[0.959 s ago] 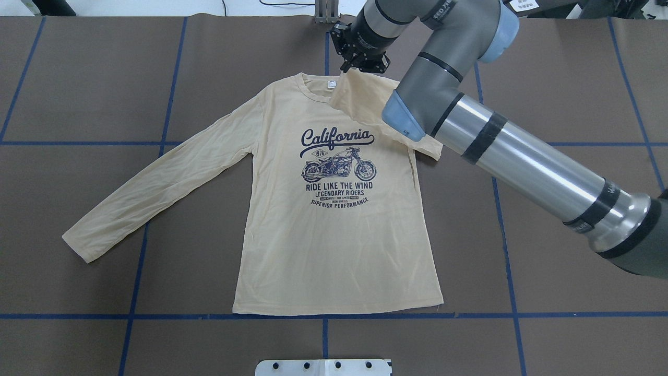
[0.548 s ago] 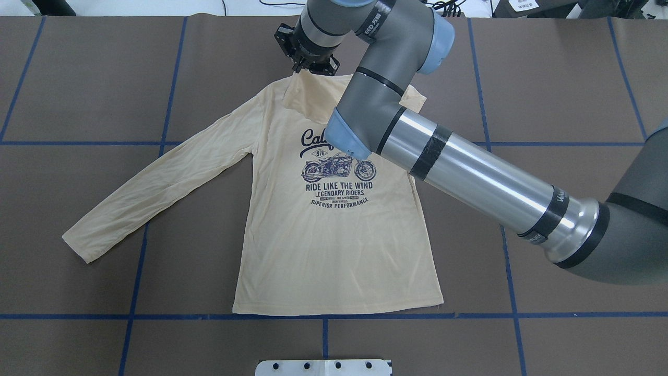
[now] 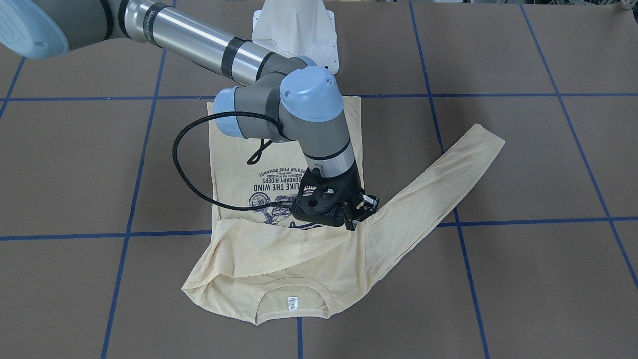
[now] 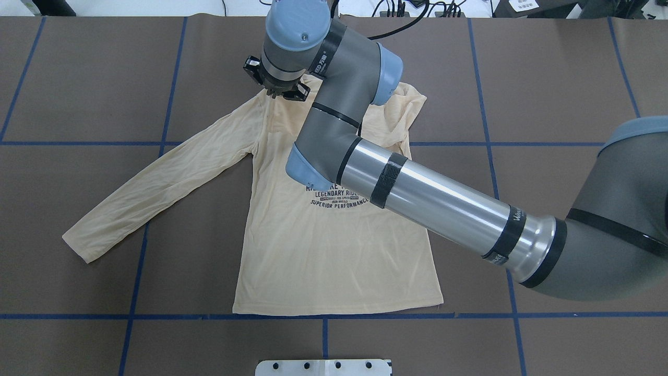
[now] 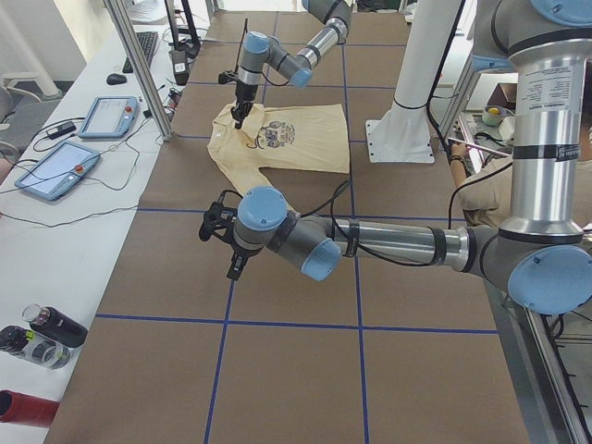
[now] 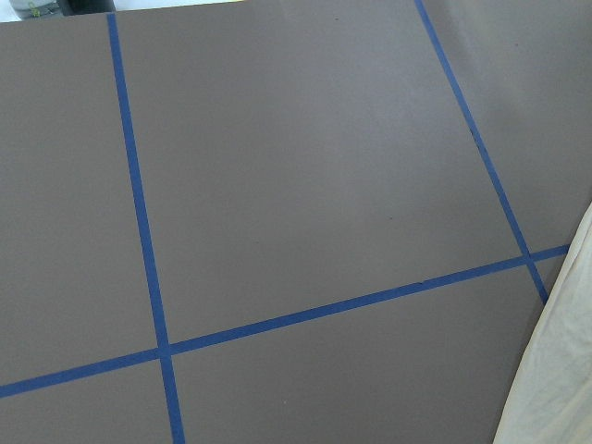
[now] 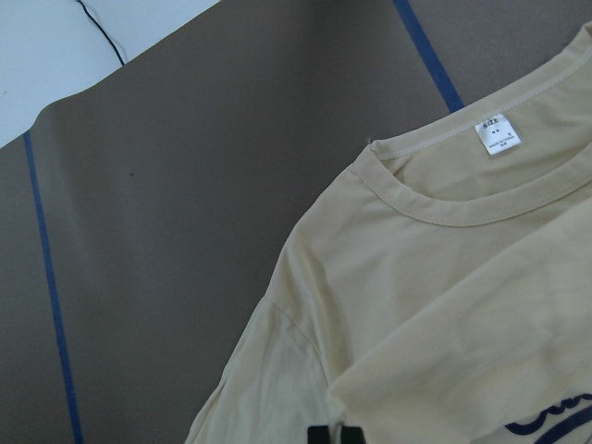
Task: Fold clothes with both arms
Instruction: 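Grasp the sleeve cuff nearest the right gripper and fold it across the shirt, then release the folded sleeve near the collar while the left gripper reaches the other cuff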
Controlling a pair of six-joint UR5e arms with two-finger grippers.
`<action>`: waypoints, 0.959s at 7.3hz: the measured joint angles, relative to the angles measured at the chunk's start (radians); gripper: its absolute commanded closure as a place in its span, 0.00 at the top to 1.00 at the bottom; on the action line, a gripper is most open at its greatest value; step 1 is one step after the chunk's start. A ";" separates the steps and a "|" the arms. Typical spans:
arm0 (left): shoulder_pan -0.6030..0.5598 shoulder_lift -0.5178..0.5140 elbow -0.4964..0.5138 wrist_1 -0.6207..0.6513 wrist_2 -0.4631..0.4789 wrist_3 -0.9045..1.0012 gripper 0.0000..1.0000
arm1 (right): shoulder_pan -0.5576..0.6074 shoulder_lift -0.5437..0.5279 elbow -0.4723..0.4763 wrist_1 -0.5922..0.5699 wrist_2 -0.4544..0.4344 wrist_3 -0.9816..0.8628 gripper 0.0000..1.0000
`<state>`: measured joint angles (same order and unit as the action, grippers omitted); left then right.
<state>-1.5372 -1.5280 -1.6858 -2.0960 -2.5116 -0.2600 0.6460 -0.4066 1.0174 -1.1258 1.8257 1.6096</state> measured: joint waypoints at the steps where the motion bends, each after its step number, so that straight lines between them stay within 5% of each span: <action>1: 0.017 -0.014 0.001 -0.005 0.000 -0.036 1.00 | -0.015 0.017 -0.020 0.003 -0.005 0.002 0.64; 4: 0.120 -0.100 0.056 -0.093 0.021 -0.204 1.00 | -0.040 0.050 -0.032 0.005 -0.008 0.019 0.93; 7: 0.361 -0.132 0.085 -0.234 0.172 -0.500 0.86 | 0.015 -0.153 0.219 -0.004 0.101 0.036 0.93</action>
<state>-1.1761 -1.6600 -1.6013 -2.3305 -2.3401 -0.7601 0.6615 -0.5597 1.2361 -1.1302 1.9263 1.6454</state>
